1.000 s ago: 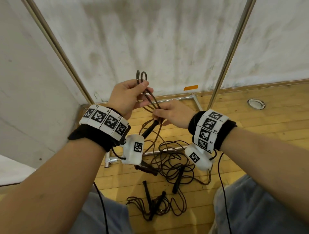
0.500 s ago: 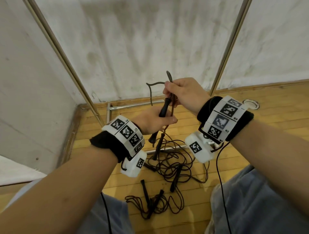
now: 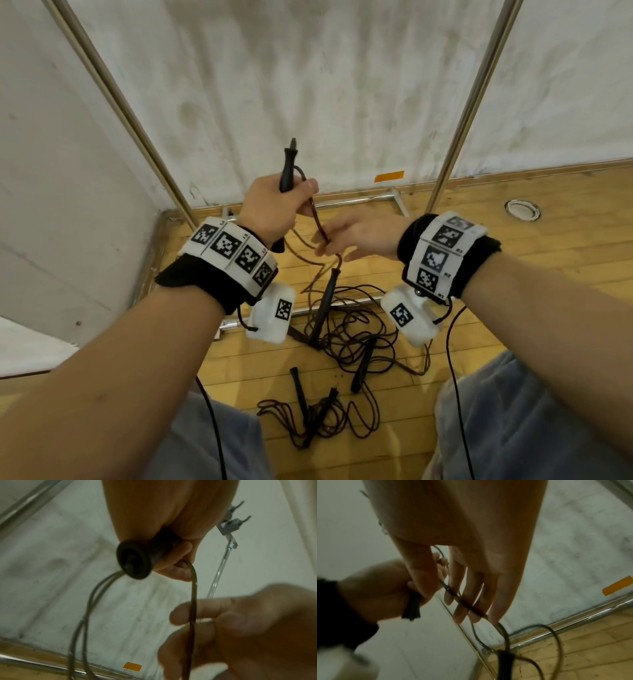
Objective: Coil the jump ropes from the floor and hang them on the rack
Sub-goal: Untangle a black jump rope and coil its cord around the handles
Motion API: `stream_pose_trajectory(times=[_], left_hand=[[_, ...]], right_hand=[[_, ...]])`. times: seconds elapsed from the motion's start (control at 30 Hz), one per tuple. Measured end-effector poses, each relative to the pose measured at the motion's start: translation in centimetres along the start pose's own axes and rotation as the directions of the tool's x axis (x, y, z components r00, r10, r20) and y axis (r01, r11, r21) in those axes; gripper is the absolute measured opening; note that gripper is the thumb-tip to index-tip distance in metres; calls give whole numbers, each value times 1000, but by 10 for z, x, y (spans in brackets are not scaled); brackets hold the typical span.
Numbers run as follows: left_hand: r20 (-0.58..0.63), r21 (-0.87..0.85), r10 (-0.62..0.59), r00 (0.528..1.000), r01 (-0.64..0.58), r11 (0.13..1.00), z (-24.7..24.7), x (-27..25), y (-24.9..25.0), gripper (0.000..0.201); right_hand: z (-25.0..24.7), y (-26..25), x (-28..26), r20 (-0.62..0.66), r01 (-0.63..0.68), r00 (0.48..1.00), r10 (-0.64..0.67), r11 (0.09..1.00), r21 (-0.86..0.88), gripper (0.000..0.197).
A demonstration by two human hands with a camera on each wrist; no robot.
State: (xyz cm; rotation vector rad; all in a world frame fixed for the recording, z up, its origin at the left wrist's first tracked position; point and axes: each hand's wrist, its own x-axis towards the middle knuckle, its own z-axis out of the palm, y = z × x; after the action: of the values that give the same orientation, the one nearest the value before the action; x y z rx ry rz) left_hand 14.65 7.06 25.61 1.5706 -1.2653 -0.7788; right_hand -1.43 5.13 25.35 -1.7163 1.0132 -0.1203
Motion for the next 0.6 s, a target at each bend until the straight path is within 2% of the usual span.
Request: stream_pose_trajectory(times=[0.07,0.13,0.17,0.27,0.33,0.4,0.47,0.53,0.6], left_hand=[[-10,-83,-34,999,33,996,-4,2,-1,16],[-17,-122,-44,999,42,992,-8,3,-2,16],[-18,-136,-51,999,48,990,-10,4,-3,16],[1,-134,-81,997,81,988,-11,3,-2,23],[23,1,-80,997,80,997,-9,2,-2,28],[83,157,-35,996,22,987,-7,-2,-5,18],[212,254,-3,977,-52,966,-4,-7,-6,7],[316,324,8,949,-116,939,0,-11,-7,15],[363,353,0,932,-137,926,2,-13,-7,19]], right_hand=[[8,4,4,-43,-1,999,-5,992,-130,11],[10,6,7,-113,-3,993,-34,949,-316,19],[10,6,8,-124,0,991,-42,949,-314,21],[9,4,7,-157,39,986,-53,995,-88,22],[4,0,6,-241,66,969,-61,998,14,22],[-1,-4,3,-331,97,942,-51,988,123,22],[-6,-9,1,-406,129,914,-5,952,278,22],[-11,-13,-2,-451,176,892,45,882,438,23],[-13,-15,-3,-470,214,879,81,813,541,22]])
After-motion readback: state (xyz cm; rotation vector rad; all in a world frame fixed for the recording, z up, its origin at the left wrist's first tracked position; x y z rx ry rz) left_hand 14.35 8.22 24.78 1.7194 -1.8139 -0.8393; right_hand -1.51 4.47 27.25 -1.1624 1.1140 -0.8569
